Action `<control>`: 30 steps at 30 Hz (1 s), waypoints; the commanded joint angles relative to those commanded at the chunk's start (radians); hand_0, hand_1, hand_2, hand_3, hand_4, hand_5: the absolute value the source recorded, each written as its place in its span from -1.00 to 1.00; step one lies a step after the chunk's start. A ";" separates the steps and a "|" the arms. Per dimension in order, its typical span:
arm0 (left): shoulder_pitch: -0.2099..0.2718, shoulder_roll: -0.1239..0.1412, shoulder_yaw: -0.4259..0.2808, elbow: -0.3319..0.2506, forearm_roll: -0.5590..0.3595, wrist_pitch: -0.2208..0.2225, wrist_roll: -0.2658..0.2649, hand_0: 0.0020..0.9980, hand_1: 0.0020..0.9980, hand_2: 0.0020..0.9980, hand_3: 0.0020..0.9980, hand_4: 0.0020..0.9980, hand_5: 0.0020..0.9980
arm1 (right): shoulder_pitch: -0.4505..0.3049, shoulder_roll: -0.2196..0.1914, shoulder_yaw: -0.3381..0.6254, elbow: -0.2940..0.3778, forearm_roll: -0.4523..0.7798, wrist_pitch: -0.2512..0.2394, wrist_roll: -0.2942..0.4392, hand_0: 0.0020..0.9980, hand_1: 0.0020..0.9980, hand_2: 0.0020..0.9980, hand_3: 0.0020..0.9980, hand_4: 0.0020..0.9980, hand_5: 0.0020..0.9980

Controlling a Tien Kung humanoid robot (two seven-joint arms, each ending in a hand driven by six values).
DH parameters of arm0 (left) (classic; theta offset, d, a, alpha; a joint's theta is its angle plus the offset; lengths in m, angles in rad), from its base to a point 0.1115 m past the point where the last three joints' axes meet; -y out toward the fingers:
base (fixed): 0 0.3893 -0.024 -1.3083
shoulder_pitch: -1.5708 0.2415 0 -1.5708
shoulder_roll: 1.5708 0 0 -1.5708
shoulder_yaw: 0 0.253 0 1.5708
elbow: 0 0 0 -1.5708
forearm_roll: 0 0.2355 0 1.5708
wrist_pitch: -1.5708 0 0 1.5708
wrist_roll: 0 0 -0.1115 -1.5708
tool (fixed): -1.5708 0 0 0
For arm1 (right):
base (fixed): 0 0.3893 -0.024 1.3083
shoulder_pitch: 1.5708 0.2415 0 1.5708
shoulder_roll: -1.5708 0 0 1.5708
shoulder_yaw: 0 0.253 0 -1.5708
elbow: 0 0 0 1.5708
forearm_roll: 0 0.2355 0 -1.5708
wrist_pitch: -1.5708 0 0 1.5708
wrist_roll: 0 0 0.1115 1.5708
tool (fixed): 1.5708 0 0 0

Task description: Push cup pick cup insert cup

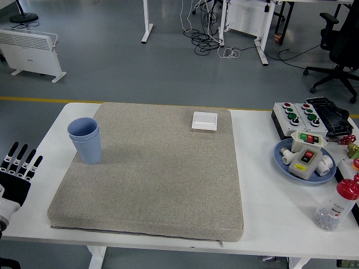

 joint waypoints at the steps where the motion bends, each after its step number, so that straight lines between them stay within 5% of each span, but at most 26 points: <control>1: -0.002 0.000 0.003 0.004 0.000 0.000 -0.002 0.58 0.62 0.67 0.45 0.24 1.00 | 0.000 0.000 0.000 0.000 0.000 0.000 0.000 0.45 0.30 0.29 0.15 -0.76 -0.08; 30: -0.014 -0.016 -0.022 0.069 0.051 -0.018 0.002 0.60 0.61 0.64 0.41 0.24 1.00 | -0.018 0.007 -0.022 0.000 -0.011 -0.001 -0.012 0.45 0.30 0.29 0.15 -0.76 -0.07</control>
